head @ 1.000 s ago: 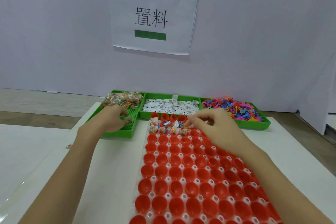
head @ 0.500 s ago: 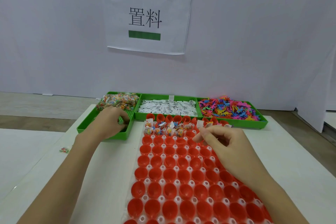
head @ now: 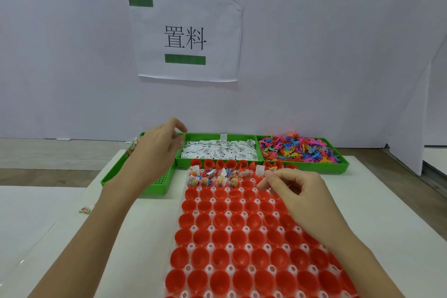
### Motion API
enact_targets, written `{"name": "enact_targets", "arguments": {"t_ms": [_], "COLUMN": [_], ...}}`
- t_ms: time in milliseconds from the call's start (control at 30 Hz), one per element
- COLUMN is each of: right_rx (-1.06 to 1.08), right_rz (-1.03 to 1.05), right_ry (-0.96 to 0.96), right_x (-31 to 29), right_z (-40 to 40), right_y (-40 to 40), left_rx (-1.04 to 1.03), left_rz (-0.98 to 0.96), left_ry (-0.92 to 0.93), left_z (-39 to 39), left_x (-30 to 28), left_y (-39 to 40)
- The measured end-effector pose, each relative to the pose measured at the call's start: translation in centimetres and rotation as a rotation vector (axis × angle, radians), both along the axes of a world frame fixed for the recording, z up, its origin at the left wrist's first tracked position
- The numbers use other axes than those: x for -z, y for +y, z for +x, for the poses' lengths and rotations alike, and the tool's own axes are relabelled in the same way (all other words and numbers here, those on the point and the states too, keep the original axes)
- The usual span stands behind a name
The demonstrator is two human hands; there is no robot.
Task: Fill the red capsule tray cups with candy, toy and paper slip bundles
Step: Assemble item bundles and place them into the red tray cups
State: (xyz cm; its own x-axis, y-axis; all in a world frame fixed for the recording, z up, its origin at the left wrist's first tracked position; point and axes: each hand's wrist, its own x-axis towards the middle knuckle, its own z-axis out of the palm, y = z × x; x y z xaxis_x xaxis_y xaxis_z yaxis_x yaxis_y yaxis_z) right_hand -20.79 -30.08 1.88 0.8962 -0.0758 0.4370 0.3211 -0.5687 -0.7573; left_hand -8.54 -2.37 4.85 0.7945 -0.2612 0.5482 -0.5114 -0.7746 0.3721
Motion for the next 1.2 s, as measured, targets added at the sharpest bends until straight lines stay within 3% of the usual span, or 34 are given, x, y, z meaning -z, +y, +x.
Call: {"name": "enact_targets", "arguments": {"t_ms": [133,300,533,667,833,1067,1200], "right_rx": [0.007,0.004,0.014,0.066,0.068,0.024,-0.040], "right_rz": [-0.001,-0.009,-0.044,-0.117,-0.408,-0.757,-0.845], "right_ry": [0.002,0.001,0.013,0.001,0.051,0.307,0.384], "right_x": [-0.1,0.0,0.2,-0.5,-2.3,-1.9,-1.0], "right_z": [0.0,0.0,-0.2,0.7,6.8,17.7,20.2], "right_y": [-0.1,-0.2,0.7,1.5,2.2,1.1,0.6], "left_rx": [0.246,0.410,0.317,0.263,0.228,0.188,0.173], "left_rz": [-0.253,-0.239,-0.467,-0.353,-0.216,-0.155,-0.162], "left_ry": [0.056,0.008,-0.004,-0.135,-0.239,-0.270,-0.270], "left_z": [-4.8,-9.6,-10.3,-9.6,-8.8,-8.5,-8.3], "left_x": [-1.6,2.4,5.2,4.9,5.6,6.7,6.7], "left_y": [-2.9,-3.5,-1.3,0.0,0.7,0.7,0.8]}}
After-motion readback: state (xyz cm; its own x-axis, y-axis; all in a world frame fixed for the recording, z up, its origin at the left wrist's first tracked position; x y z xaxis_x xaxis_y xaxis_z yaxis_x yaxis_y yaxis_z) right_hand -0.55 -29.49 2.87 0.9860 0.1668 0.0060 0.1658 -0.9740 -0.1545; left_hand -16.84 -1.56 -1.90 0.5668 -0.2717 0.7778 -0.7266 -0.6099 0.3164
